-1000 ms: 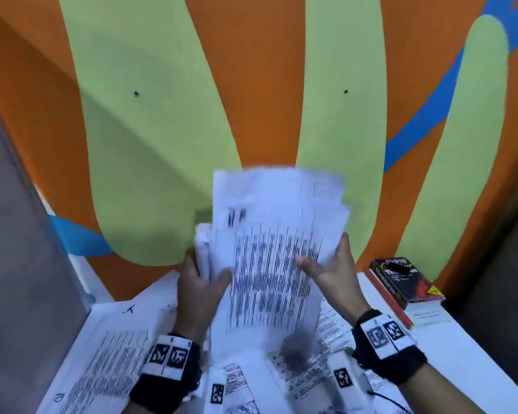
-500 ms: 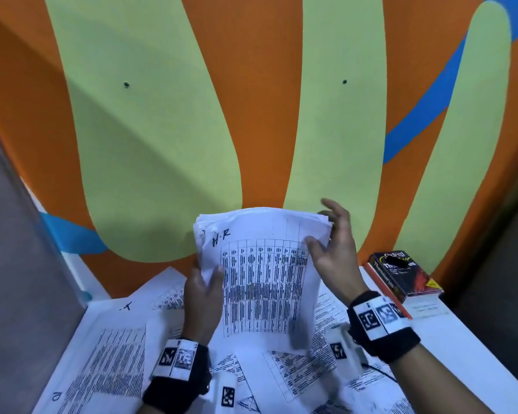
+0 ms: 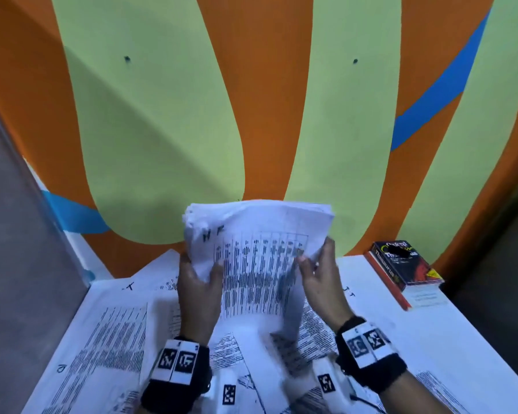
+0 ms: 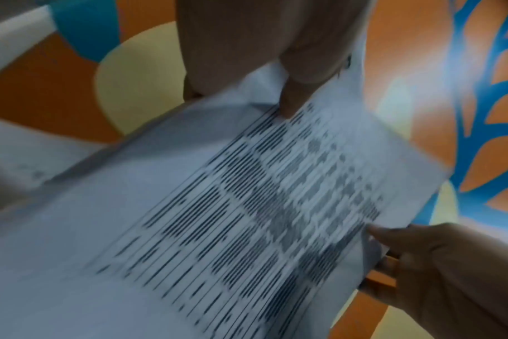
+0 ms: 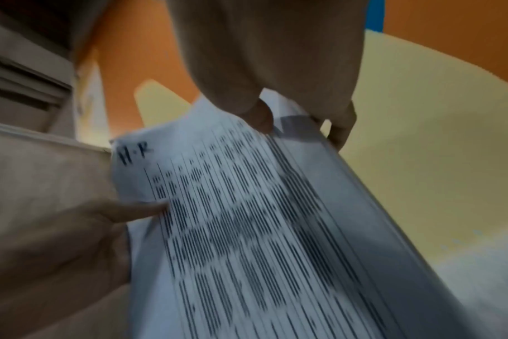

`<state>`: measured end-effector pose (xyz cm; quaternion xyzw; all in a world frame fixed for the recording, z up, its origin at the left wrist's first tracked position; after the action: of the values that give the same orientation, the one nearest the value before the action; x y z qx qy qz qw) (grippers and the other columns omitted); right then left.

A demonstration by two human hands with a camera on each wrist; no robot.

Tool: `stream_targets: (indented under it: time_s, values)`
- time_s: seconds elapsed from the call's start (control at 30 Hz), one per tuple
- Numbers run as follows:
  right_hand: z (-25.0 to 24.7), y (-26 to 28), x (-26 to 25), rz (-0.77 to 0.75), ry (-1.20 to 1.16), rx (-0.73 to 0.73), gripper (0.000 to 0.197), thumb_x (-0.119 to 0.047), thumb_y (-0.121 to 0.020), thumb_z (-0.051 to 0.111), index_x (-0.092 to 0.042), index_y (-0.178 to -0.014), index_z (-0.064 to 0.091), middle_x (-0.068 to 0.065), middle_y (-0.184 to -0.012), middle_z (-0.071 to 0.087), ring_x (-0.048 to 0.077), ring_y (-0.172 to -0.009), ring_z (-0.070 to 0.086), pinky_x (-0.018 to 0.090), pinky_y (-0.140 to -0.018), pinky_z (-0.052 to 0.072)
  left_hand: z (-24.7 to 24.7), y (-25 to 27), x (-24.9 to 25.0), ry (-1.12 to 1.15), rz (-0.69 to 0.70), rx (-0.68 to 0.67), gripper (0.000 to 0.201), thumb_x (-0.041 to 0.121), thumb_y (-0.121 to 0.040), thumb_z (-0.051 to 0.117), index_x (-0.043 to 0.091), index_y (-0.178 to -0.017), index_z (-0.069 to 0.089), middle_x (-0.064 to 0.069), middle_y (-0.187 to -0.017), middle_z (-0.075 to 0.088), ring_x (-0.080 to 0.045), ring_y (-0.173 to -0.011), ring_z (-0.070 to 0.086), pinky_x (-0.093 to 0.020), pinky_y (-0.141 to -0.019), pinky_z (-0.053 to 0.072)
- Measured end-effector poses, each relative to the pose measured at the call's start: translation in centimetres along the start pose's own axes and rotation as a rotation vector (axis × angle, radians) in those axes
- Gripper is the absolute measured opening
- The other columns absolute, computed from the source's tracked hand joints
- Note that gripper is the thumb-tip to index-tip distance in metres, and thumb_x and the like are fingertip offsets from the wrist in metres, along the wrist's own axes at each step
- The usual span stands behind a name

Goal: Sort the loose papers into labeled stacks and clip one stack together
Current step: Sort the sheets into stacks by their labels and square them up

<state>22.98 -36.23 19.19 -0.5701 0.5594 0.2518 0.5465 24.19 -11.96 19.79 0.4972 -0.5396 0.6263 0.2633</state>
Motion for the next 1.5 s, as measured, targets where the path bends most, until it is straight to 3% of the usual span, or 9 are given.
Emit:
stream_targets:
  time_s: [0.13,0.23,0.37,0.6,0.73,0.93,1.2,1.37,1.5]
  values:
    - [0.1,1.0,0.1,-0.052,0.040,0.075,0.007,-0.011,-0.099,0.041,-0.012,-0.094,0.037,-0.005,-0.069,0.035,-0.003,-0.059,0.037,0.030,-0.063,0.034,0.1,0.9,1.1,-0.009,0.068,0.000,0.052,0.001,-0.090,0.055,0.029,-0.132,0.042,0.013,-0.134,0.049,0.004,-0.122,0.049,-0.012,-0.097,0.038]
    - [-0.1,1.3,-2.1,-0.112,-0.134,0.056,0.017,-0.008,-0.098,0.043,-0.012,-0.115,0.039,-0.023,-0.083,0.058,-0.014,-0.076,0.052,0.009,-0.072,0.042,-1.1,1.0,1.3,-0.028,0.075,0.053,0.036,0.006,-0.089,0.058,-0.001,-0.124,0.050,-0.021,-0.114,0.063,-0.033,-0.108,0.059,-0.035,-0.088,0.046]
    - [1.9,2.2,1.6,0.045,-0.038,-0.024,0.019,-0.010,-0.098,0.045,-0.023,-0.109,0.038,-0.016,-0.088,0.058,-0.012,-0.076,0.057,0.018,-0.072,0.046,-0.4,1.9,-2.0,-0.028,-0.056,-0.023,0.042,0.003,-0.092,0.053,0.008,-0.132,0.043,-0.004,-0.125,0.056,-0.024,-0.117,0.054,-0.006,-0.083,0.041]
    - [1.3,2.6,1.1,-0.025,-0.106,0.069,0.015,-0.014,-0.097,0.046,-0.020,-0.110,0.042,0.000,-0.082,0.060,0.008,-0.071,0.057,0.021,-0.065,0.045,-1.7,2.0,-1.9,-0.049,-0.010,0.044,0.032,0.002,-0.089,0.057,0.013,-0.118,0.050,0.010,-0.097,0.060,0.004,-0.086,0.059,0.002,-0.067,0.038]
    - [2.9,3.4,4.5,0.081,0.071,-0.038,0.007,-0.013,-0.098,0.044,-0.018,-0.103,0.043,-0.001,-0.070,0.049,0.008,-0.062,0.048,0.019,-0.057,0.036,-1.8,2.6,-6.9,-0.054,-0.275,-0.089,0.009,0.010,-0.081,0.070,0.009,-0.086,0.062,-0.005,-0.076,0.066,-0.033,-0.077,0.062,-0.023,-0.060,0.047]
    - [3.7,2.0,5.1,0.144,0.098,-0.168,0.021,-0.013,-0.098,0.045,-0.020,-0.079,0.042,-0.006,-0.072,0.044,0.003,-0.065,0.042,0.012,-0.063,0.039,-2.1,1.3,-7.4,-0.263,-0.346,-0.314,0.047,0.040,-0.079,0.070,0.008,-0.054,0.046,-0.004,-0.044,0.042,-0.017,-0.043,0.042,-0.023,-0.047,0.031]
    - [7.9,-2.4,10.6,0.060,0.675,-0.696,0.038,-0.012,-0.088,0.054,-0.015,-0.125,0.050,0.007,-0.128,0.050,0.022,-0.114,0.047,0.041,-0.097,0.044,-9.0,-1.6,-3.9,-0.215,-0.078,-0.126,0.054,0.083,-0.065,0.051,0.029,-0.062,0.062,-0.012,-0.053,0.042,-0.012,-0.055,0.032,-0.026,-0.056,0.025]
    - [10.1,-3.4,18.0,0.034,1.098,-0.816,0.044,-0.038,-0.082,0.053,-0.044,-0.124,0.044,-0.004,-0.132,0.047,0.025,-0.128,0.040,0.056,-0.097,0.042,-14.5,-1.6,-2.9,-0.281,-0.070,0.080,0.040,0.038,-0.084,0.060,0.013,-0.053,0.054,-0.004,-0.044,0.030,-0.003,-0.047,0.023,-0.022,-0.047,0.022]
    - [10.9,-3.3,17.5,0.005,1.302,-1.011,0.060,-0.027,-0.071,0.065,-0.033,-0.127,0.044,0.008,-0.126,0.040,0.032,-0.122,0.034,0.056,-0.100,0.032,-16.7,-0.6,-2.8,-0.390,-0.094,0.187,0.036,0.014,-0.089,0.060,-0.009,-0.062,0.053,-0.027,-0.051,0.038,-0.011,-0.090,0.041,-0.022,-0.051,0.031]
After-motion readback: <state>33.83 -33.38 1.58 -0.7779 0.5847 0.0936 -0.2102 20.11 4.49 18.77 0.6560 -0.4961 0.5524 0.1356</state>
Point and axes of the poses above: each hand's wrist, its own y-axis away from the middle knuckle, its own z-axis out of the palm, x = y × z, the point moved 10 cm from there along -y, towards the middle knuckle
